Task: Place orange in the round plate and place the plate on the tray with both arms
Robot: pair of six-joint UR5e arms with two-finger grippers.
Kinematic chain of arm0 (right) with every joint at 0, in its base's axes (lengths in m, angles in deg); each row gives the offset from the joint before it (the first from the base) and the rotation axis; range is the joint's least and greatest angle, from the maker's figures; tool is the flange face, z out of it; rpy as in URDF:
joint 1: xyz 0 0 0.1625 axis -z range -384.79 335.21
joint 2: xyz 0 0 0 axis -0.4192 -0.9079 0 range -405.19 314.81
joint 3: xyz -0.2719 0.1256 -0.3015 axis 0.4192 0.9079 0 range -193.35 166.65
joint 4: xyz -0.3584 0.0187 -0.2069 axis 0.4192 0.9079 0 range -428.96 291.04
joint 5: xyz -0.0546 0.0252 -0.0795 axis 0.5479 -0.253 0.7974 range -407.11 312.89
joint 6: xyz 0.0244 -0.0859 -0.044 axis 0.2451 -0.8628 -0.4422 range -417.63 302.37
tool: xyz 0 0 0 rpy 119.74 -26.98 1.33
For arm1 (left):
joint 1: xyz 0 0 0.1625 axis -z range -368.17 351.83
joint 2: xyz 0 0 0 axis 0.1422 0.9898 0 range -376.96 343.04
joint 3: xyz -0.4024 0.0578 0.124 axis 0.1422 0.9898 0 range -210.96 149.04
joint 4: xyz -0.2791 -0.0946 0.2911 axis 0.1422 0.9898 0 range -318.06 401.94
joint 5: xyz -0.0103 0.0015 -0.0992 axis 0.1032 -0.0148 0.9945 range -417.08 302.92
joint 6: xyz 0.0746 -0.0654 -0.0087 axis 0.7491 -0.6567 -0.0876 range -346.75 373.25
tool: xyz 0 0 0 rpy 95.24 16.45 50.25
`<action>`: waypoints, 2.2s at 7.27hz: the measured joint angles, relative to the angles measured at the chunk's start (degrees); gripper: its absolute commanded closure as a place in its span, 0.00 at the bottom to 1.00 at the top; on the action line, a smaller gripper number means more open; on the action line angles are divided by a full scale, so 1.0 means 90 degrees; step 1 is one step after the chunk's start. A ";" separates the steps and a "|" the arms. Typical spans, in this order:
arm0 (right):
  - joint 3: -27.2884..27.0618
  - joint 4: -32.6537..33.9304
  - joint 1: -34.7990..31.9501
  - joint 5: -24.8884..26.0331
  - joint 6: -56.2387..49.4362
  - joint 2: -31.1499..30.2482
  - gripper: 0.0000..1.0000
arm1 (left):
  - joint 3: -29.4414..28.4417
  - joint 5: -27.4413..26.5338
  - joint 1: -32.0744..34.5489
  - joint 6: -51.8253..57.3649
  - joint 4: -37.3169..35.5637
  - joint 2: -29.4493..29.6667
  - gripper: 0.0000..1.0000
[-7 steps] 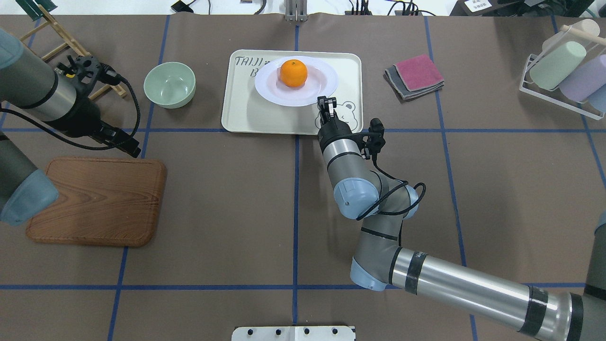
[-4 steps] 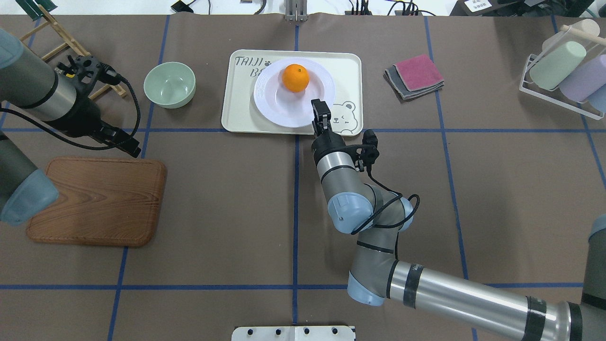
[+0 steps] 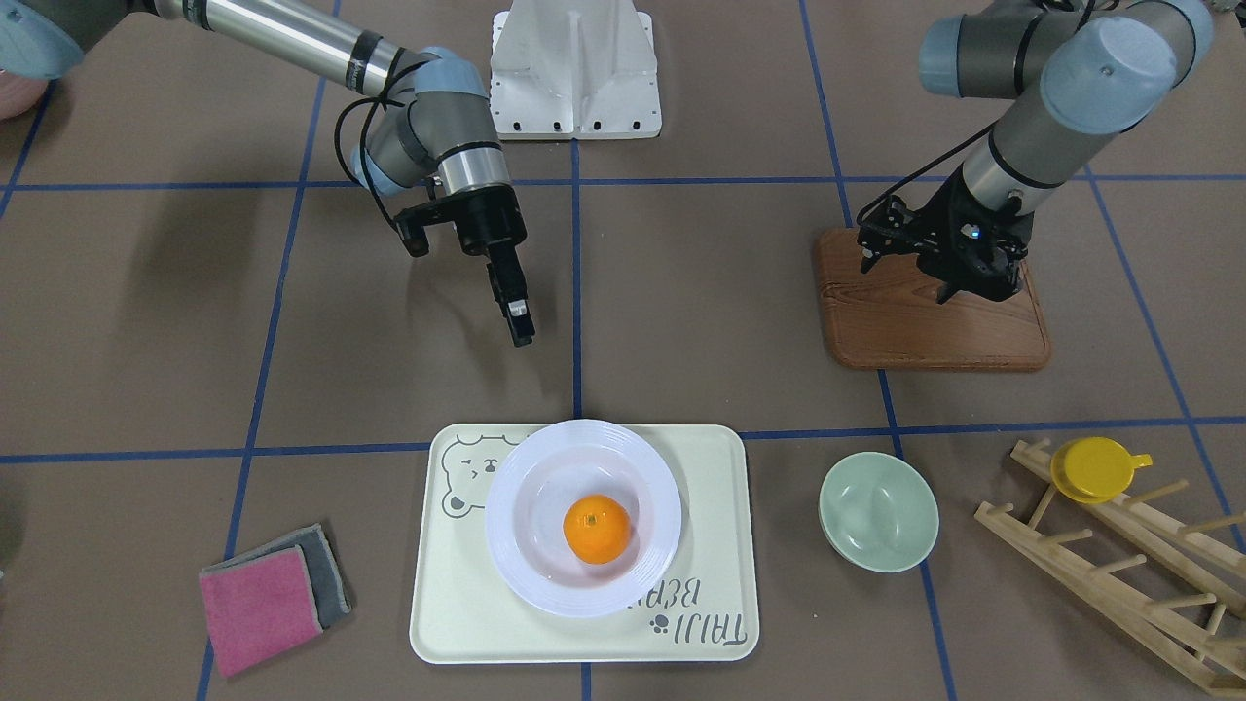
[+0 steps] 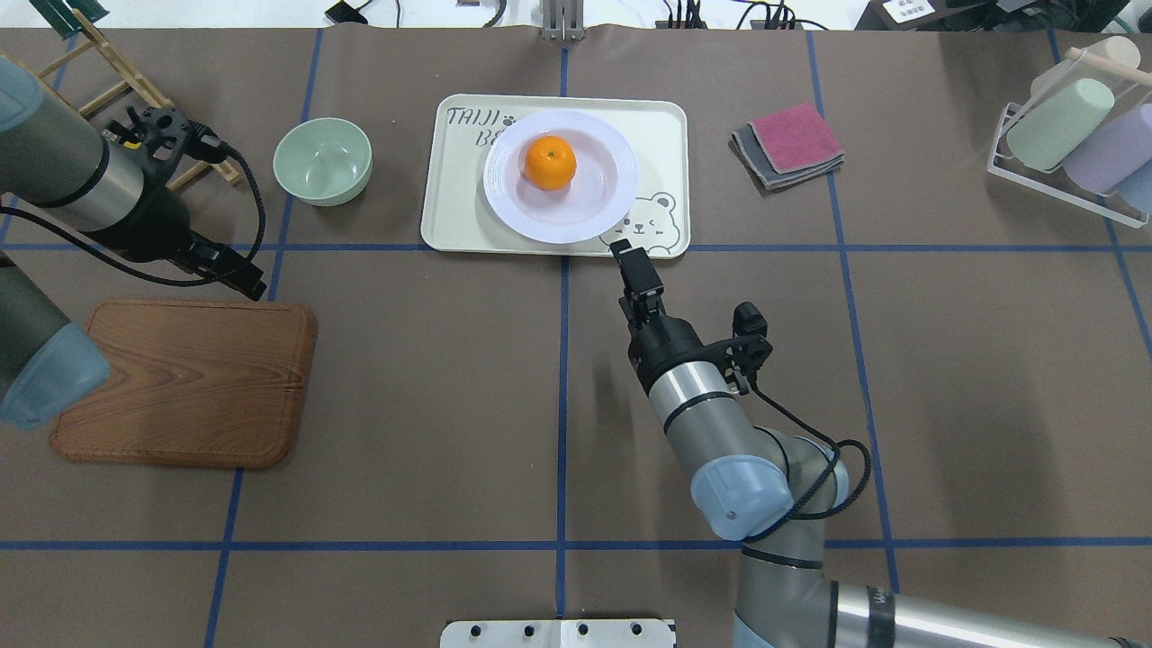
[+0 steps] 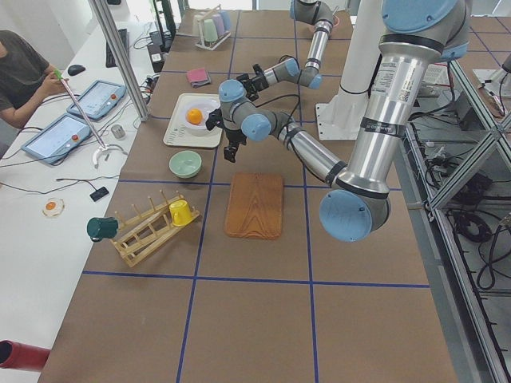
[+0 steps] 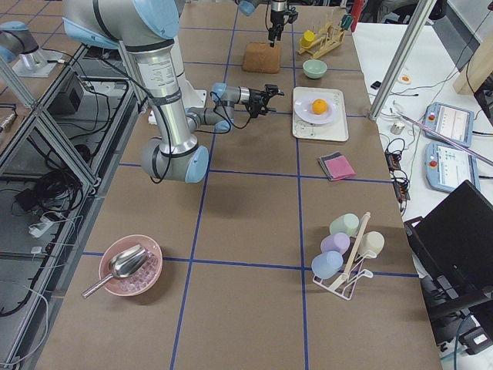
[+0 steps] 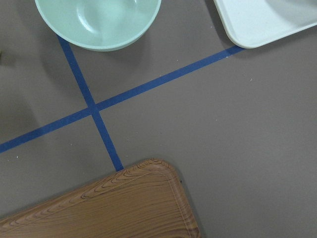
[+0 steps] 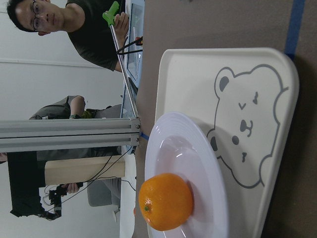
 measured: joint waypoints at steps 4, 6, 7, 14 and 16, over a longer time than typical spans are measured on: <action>-0.1042 -0.0052 -0.0432 -0.2124 -0.3376 -0.1512 0.00 | 0.0223 -0.0037 0.0007 0.0042 0.0008 -0.0239 0.01; -0.1112 -0.0033 -0.1825 -0.4857 -0.5233 -0.2255 0.00 | 0.0383 -0.0059 0.0137 0.0294 0.0030 -0.0498 0.01; -0.1071 0.0004 -0.2782 -0.6390 -0.6255 -0.2610 0.00 | 0.0437 -0.0060 0.0327 0.0824 0.0035 -0.0718 0.01; -0.0958 0.4089 -0.6903 -1.0097 -1.4614 -0.3609 0.00 | 0.0019 0.0006 0.2061 0.4463 -0.0013 -0.1800 0.01; -0.1270 0.6291 -0.7535 -1.0157 -1.6117 -0.3046 0.00 | -0.0274 0.0046 0.2442 0.4872 -0.0027 -0.1816 0.01</action>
